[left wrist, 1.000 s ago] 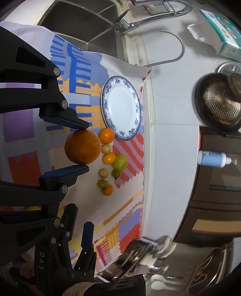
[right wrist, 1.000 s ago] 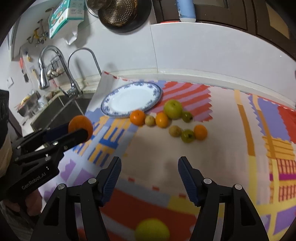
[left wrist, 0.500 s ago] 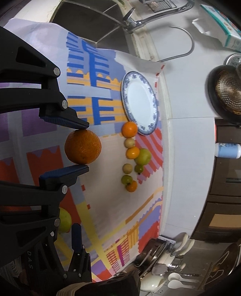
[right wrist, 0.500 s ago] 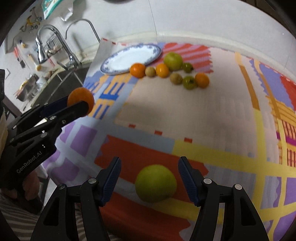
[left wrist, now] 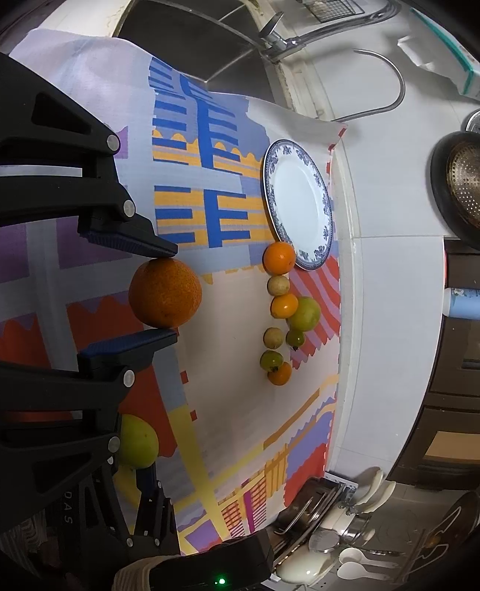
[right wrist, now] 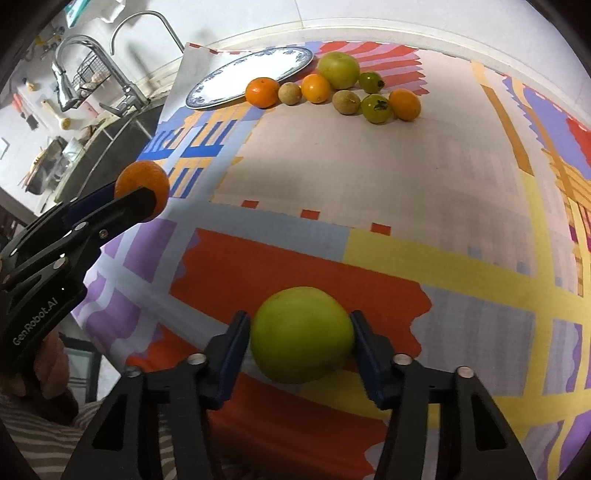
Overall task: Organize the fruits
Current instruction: 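Lift the orange with the left gripper while the right gripper lifts the green apple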
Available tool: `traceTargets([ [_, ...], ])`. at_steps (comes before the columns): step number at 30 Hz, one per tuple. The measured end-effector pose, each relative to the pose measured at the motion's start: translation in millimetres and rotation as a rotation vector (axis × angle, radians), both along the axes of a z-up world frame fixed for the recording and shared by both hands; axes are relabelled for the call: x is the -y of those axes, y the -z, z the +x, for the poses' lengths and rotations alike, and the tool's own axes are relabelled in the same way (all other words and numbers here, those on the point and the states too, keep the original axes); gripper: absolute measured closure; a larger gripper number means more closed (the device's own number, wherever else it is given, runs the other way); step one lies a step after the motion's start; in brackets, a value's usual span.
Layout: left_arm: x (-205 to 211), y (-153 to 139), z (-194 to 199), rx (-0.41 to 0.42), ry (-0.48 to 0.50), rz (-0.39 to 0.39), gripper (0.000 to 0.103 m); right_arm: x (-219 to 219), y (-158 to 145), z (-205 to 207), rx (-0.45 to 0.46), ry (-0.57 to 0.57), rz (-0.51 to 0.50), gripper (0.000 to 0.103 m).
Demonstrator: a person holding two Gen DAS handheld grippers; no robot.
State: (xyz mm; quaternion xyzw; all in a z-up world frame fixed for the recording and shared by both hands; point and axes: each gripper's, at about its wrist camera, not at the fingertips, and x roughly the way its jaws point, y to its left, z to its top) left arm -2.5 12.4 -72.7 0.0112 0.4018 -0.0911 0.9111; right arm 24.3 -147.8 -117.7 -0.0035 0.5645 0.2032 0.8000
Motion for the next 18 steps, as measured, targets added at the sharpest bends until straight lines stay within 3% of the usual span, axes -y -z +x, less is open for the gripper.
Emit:
traceTargets([
  [7,-2.1,-3.6,-0.9,0.019,-0.001,-0.004,0.063,-1.6,-3.3,0.5,0.021,-0.011,0.011,0.052],
  [18,-15.5,-22.8,6.2,0.078,-0.045,-0.019,0.064,-14.9,-43.5,22.2,0.197,-0.038,0.048,0.052],
])
